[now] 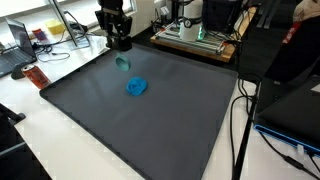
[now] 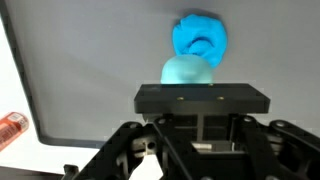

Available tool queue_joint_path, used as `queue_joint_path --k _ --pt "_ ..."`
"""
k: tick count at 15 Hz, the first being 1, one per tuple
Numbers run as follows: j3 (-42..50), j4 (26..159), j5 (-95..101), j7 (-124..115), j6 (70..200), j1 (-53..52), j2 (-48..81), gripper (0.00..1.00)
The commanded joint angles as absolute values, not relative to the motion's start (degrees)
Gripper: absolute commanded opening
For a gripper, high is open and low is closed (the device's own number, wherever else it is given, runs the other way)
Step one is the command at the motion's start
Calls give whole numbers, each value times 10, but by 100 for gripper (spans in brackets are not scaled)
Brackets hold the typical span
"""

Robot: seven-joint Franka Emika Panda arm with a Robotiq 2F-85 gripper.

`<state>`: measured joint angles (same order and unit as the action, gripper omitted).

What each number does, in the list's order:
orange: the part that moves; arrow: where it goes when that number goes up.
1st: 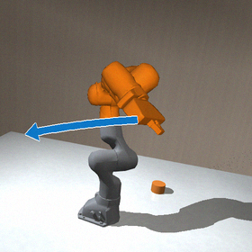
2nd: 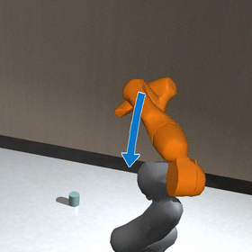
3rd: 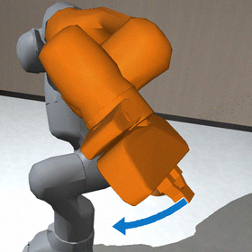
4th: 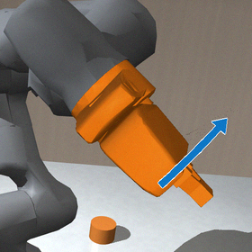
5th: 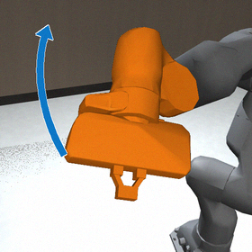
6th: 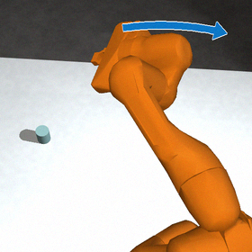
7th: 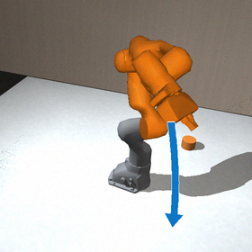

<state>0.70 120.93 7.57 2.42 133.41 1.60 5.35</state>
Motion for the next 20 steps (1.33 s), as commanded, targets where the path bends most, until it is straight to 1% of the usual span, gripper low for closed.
queue_joint_path --k 1,4,7,8,13,14,20 --pt "2 1186 143 -96 1258 -13 41 23" --pt "-10 1156 181 -185 1205 -37 50 23" --pt "-19 1130 228 -287 1181 -59 62 23" --pt "-17 1154 194 -229 1202 -48 52 48" --pt "-20 1142 213 -274 1193 -58 58 48" --pt "-20 1142 214 -274 1193 -57 58 23" --pt "-42 998 282 -403 1019 -113 133 23"
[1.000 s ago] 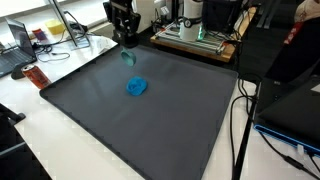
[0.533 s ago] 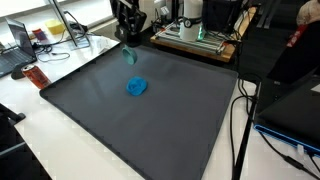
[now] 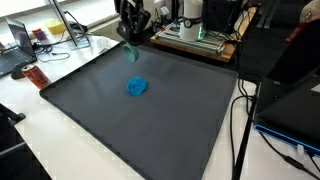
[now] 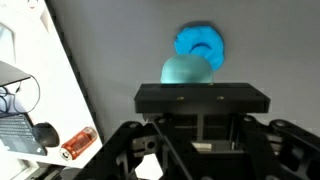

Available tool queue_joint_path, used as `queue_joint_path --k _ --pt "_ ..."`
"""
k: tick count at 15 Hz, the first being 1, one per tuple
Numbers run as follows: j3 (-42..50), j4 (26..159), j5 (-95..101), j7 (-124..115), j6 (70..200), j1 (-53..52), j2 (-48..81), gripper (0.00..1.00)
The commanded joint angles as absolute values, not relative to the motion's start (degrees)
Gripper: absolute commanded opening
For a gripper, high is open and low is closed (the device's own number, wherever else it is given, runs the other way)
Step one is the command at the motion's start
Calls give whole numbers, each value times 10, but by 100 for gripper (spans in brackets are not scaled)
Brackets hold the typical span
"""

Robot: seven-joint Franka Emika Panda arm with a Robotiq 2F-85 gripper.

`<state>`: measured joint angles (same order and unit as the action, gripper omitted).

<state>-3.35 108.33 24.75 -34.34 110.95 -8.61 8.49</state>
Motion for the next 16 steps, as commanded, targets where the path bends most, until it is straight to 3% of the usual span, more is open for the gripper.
queue_joint_path --k 1,7,16 --pt "-45 971 288 -417 986 -124 150 23" --pt "-36 798 338 -498 835 -190 289 23" --pt "20 611 364 -505 795 -227 485 23"
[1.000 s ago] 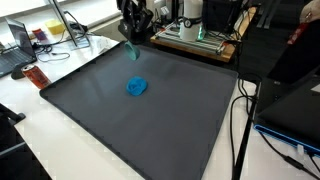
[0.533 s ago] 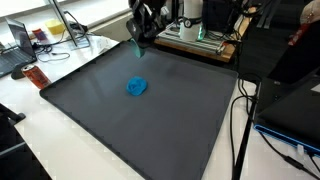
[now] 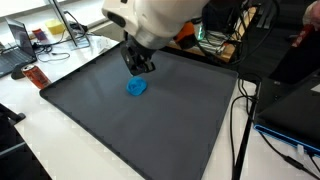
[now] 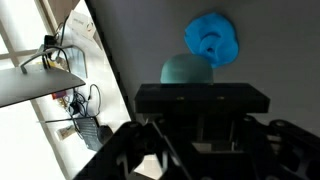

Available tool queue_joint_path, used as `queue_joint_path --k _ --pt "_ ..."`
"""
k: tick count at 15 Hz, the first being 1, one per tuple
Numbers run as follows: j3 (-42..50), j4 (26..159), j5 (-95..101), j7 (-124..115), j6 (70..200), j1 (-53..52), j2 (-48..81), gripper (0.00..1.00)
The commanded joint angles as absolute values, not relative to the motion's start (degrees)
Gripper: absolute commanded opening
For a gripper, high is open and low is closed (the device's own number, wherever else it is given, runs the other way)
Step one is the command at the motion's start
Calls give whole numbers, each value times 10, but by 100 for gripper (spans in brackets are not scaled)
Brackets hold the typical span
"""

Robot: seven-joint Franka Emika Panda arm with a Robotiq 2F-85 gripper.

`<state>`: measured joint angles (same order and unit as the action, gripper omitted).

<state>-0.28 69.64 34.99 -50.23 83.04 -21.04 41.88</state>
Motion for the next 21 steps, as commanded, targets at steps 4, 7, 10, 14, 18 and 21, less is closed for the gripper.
queue_joint_path --k 4,7,10,14,18,21 --pt "44 558 366 -499 794 -236 542 23" --pt "60 529 368 -497 792 -246 575 23" --pt "73 500 368 -492 765 -257 606 23" --pt "86 457 372 -478 721 -269 643 23" --pt "92 426 371 -466 697 -273 672 23" --pt "92 408 369 -461 702 -271 688 23"
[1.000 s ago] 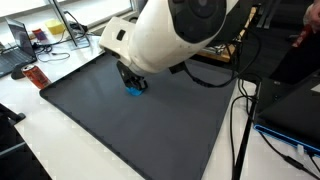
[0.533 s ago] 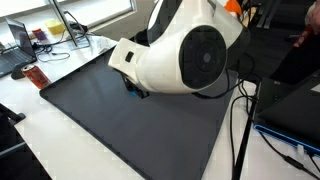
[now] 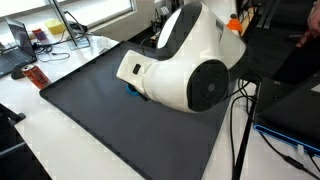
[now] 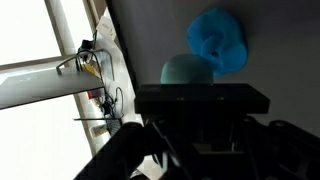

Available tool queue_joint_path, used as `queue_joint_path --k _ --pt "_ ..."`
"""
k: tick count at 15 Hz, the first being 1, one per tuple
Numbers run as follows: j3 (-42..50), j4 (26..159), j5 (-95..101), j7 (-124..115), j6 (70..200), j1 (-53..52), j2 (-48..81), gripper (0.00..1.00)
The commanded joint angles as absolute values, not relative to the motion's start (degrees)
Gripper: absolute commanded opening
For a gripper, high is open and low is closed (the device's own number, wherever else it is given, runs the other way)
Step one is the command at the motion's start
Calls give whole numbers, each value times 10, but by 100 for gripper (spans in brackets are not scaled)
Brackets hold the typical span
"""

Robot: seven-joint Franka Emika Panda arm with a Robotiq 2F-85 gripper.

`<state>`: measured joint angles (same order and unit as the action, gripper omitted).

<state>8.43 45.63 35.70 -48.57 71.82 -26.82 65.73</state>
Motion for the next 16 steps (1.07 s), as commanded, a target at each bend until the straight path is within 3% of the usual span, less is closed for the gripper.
queue_joint_path --k 1,16 --pt "93 404 369 -460 705 -271 692 23" --pt "75 406 344 -372 798 -227 658 23"
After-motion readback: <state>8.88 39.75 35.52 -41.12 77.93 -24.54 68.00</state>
